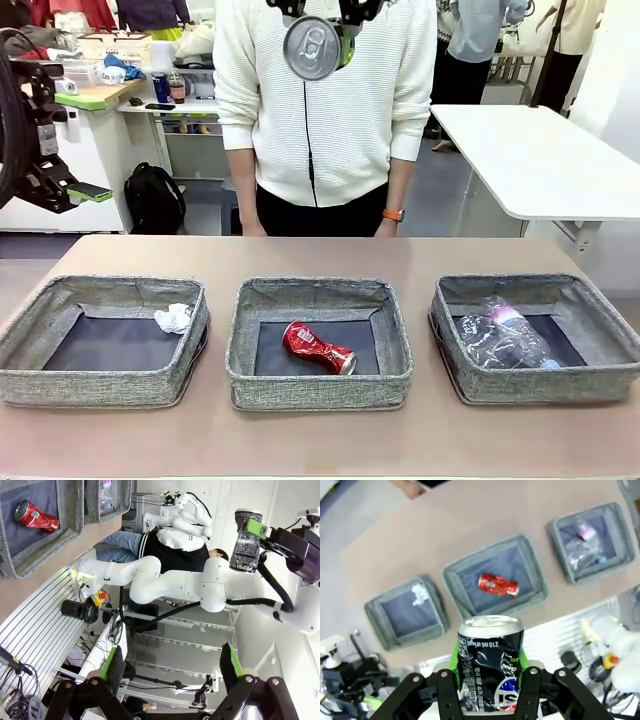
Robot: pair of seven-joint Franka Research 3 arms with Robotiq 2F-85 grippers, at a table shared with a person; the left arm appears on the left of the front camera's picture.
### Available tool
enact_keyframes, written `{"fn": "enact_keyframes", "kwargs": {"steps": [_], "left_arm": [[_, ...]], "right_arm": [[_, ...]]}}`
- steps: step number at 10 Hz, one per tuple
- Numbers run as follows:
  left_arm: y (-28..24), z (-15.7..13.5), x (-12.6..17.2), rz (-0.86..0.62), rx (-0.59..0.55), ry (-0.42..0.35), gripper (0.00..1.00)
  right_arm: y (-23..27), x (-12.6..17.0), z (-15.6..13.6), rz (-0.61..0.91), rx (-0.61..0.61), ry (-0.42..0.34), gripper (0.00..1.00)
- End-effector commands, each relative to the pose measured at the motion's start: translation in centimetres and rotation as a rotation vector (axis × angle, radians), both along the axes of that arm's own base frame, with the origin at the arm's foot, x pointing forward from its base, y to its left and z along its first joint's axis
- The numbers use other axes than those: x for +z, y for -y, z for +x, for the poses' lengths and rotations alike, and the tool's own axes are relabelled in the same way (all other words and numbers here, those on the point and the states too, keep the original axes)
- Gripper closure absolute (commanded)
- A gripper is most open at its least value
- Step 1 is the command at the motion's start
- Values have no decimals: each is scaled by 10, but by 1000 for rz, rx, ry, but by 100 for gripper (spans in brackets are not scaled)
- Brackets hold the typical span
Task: Sort the waste into the appropriate baskets.
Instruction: Pick up the waste item pointed out by the person, then place the picked waste into the Fabric basket indicated by the person.
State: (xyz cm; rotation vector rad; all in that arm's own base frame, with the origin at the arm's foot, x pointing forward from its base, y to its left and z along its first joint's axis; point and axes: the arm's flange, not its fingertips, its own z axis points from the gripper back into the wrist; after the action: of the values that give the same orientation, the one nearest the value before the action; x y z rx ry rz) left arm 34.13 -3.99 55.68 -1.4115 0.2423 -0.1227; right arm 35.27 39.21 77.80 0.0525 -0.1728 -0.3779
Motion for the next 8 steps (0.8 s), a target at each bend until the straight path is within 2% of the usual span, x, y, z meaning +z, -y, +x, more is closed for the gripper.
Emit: {"fn": "enact_keyframes", "kwargs": {"steps": [1,8], "left_arm": [[1,-2,3,-20,-2,-1,0],[1,-2,3,-20,-2,-1,0]], "right_arm": [[-2,-1,-1,1,-14,-1,55],[-2,-1,-1,1,-14,-1,55]]}}
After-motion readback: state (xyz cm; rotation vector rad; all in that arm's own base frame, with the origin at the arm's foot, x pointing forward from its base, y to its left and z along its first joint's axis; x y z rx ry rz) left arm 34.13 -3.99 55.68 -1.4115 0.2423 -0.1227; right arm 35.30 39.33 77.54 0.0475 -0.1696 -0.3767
